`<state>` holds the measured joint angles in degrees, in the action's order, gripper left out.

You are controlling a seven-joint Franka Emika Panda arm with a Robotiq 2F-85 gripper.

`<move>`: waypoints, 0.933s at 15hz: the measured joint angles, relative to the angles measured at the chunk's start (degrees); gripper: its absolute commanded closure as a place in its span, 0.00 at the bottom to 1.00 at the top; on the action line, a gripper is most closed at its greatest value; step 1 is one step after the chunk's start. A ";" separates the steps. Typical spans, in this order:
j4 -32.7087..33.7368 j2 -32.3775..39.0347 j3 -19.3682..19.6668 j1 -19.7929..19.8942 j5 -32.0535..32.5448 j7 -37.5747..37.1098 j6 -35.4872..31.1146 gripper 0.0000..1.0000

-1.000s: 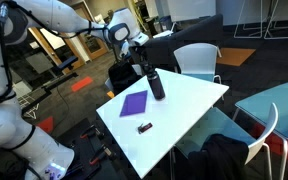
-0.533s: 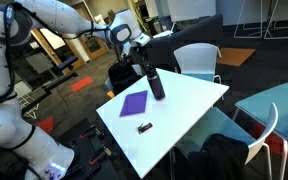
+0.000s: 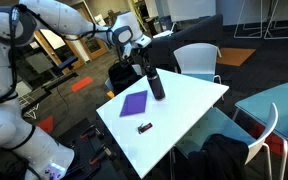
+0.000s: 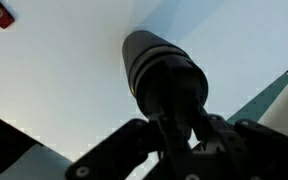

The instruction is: Put the black lid on the black flask

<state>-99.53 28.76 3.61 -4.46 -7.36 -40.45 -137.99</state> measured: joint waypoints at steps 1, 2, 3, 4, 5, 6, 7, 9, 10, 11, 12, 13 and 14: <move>0.06 0.10 0.00 -0.04 0.00 0.00 0.00 0.52; 0.11 0.20 0.00 -0.07 0.00 0.00 0.00 0.51; 0.17 0.30 0.00 -0.09 0.00 0.00 0.00 0.46; 0.21 0.37 0.00 -0.10 0.00 0.00 0.00 0.38; 0.27 0.37 0.00 -0.10 0.00 0.00 0.00 0.31; 0.35 0.37 0.00 -0.10 0.00 0.00 0.00 0.22; 0.46 0.37 0.00 -0.10 0.00 0.00 0.00 0.16; 0.78 0.37 0.00 -0.09 0.00 0.00 0.00 0.01; 0.91 0.32 0.00 -0.09 0.00 0.00 0.00 0.00; 1.00 0.21 0.00 -0.07 0.00 0.00 0.00 0.00; 1.03 -0.01 0.01 -0.03 0.00 0.00 0.00 0.00; 1.04 -0.33 0.02 0.02 0.00 0.00 0.00 0.00; 1.03 -0.79 0.02 0.13 -0.02 0.00 0.00 0.00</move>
<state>-98.49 27.97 3.63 -4.33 -7.38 -40.45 -137.99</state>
